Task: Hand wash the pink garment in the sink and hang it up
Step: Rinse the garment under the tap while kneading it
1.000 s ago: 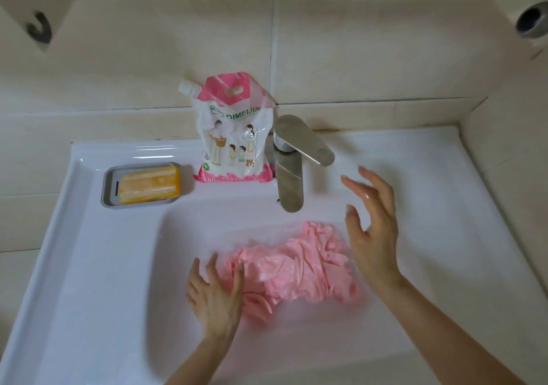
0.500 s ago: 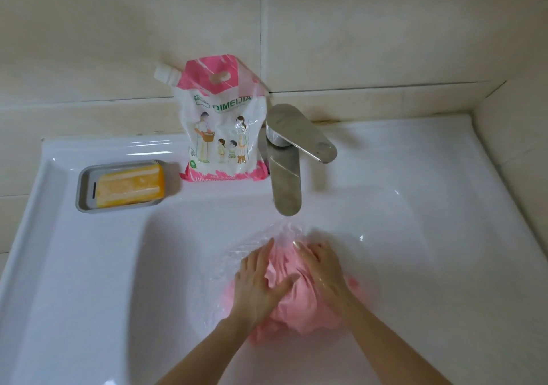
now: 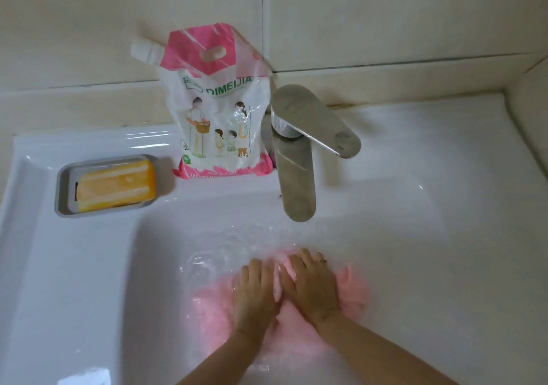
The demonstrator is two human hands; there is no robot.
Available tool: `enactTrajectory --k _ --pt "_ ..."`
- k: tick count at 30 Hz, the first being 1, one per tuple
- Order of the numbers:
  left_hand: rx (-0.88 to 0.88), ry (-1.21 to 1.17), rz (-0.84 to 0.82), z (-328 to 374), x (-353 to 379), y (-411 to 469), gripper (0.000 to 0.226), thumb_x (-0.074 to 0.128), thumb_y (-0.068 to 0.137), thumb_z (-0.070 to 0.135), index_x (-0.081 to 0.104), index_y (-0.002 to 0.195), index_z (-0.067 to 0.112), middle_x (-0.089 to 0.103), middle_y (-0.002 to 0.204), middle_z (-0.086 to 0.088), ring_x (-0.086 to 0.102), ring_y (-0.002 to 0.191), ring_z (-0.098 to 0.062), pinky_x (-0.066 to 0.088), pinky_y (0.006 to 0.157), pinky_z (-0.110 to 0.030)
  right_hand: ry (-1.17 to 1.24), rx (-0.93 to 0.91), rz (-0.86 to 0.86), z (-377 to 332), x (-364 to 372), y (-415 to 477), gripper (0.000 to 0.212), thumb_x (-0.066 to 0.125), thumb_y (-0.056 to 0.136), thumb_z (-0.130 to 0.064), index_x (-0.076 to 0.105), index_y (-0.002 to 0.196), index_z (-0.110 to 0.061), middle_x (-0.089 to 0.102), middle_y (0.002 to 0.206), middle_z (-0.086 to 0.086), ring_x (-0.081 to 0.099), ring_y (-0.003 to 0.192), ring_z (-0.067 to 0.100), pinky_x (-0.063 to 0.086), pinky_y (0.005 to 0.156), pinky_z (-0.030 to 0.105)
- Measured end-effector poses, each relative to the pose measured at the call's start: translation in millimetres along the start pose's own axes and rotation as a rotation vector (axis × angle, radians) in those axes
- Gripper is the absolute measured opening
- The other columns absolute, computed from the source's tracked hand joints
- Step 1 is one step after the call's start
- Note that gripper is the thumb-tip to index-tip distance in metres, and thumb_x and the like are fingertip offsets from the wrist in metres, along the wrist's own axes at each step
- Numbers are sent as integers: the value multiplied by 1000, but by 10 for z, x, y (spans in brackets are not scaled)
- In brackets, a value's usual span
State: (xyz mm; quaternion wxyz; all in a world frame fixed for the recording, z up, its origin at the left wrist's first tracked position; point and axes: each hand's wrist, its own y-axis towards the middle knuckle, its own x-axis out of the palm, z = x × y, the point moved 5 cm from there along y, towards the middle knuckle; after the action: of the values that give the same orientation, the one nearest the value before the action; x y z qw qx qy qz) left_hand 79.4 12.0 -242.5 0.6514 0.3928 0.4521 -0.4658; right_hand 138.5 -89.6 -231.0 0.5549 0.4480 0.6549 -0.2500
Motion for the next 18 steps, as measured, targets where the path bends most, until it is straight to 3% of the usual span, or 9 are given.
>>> enactTrajectory --k 3,6,8,9,11,12,14,16,18 --pt "55 22 -58 -11 103 43 14 38 95 9 52 97 11 49 82 -10 54 65 -25 47 56 -36 -18 49 -7 46 106 92 29 47 83 -38 65 69 -20 62 70 2 59 58 25 48 48 30" --pt "37 -71 -254 -59 331 121 24 29 101 7 41 122 8 45 101 -13 58 88 -32 44 93 -39 -48 72 -62 82 214 211 35 44 81 -38 63 58 -20 61 55 -1 59 45 20 44 40 24" --pt "48 -48 -318 22 329 160 35 33 103 20 27 136 11 50 117 -20 60 104 -34 38 102 -39 -67 111 -165 100 239 273 36 45 82 -39 58 54 -21 56 47 -1 57 40 18 44 40 24" --pt "81 18 -373 52 251 216 50 45 99 23 23 142 10 48 128 -22 56 116 -33 40 102 -40 -66 125 -216 89 247 306 31 51 82 -36 57 56 -21 56 48 -1 57 41 19 45 40 26" --pt "11 -21 -424 83 99 269 42 39 99 19 32 140 12 47 133 -16 50 124 -30 43 99 -37 -45 195 -267 50 140 365 24 63 79 -25 57 57 -19 57 50 1 58 44 21 44 41 27" --pt "-59 -65 -436 88 1 372 28 37 98 20 48 124 16 57 118 -8 58 112 -25 48 88 -31 -7 260 -253 57 69 399 25 61 83 -22 59 59 -18 58 54 2 60 49 22 43 45 27" --pt "-258 -258 -403 34 -242 463 5 47 93 26 50 91 24 60 91 4 63 91 -19 43 69 -26 264 450 -287 88 -70 404 32 51 95 -30 56 65 -20 56 61 1 55 62 24 36 55 29" --pt "-347 -543 -367 7 -477 450 20 58 88 37 43 97 27 55 93 11 59 86 -17 36 67 -26 595 583 -258 130 -288 348 34 56 93 -33 49 63 -19 50 58 -3 49 61 20 33 56 31" --pt "-379 -759 -419 -16 -728 327 48 61 78 58 41 114 34 49 95 19 55 83 -10 39 67 -25 801 593 -215 112 -609 259 17 60 91 -32 56 76 -25 57 61 0 53 61 18 42 61 31"
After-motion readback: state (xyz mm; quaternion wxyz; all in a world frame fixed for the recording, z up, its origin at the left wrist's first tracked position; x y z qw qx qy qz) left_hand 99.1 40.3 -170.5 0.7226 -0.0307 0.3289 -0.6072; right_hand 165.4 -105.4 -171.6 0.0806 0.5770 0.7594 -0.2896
